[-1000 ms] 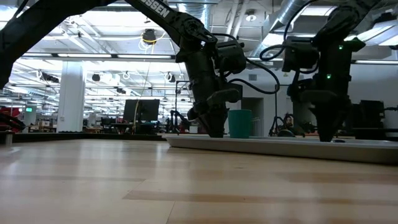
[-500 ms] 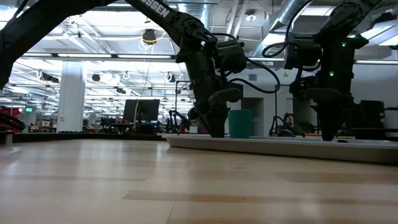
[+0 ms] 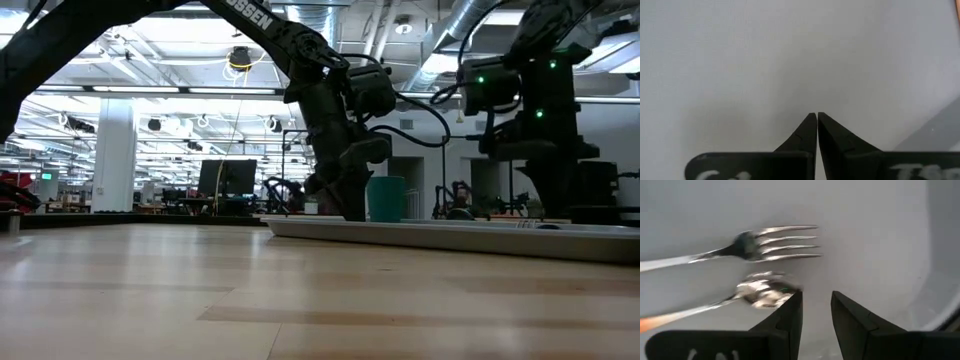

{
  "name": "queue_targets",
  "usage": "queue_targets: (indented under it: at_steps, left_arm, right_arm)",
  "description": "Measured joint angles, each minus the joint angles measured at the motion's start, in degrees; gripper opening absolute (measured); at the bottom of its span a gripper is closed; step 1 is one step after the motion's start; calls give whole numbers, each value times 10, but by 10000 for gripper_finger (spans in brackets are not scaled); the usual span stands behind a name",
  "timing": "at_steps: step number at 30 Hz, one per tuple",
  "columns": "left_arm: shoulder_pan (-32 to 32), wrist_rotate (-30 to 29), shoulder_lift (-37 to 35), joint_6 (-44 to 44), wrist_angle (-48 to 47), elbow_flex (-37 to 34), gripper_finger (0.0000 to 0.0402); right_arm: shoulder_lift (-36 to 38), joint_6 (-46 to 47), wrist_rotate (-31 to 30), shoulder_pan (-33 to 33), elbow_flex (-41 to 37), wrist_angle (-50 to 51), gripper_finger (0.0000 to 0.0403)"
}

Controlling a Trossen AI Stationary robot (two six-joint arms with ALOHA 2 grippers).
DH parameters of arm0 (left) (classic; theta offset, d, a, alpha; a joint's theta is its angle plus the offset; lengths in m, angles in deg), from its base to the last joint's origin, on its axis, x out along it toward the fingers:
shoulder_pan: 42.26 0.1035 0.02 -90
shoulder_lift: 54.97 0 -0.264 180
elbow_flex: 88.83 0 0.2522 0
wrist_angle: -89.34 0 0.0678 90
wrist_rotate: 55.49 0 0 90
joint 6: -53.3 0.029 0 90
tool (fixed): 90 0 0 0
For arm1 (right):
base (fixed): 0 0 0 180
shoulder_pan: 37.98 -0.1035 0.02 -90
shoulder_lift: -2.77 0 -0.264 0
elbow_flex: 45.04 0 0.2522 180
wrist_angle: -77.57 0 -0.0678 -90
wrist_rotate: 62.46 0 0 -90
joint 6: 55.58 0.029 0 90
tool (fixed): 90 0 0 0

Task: Pick and place plate/cup/fork/spoon on tray
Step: Adjust the silverware

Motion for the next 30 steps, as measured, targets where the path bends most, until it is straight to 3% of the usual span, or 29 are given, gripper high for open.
queue_targets:
  at_steps: [13,20,30]
  left_arm:
    - [0,-1,0,0,-1,0,0]
    - [0,-1,0,0,-1,0,0]
    - [0,-1,0,3,-1,0,0]
  right_arm:
    - [0,-54,-32,71,-7,-50,127]
    - [0,-69,-33,75,-7,-81,127]
    - [0,-56,-28,56,-7,-23,127]
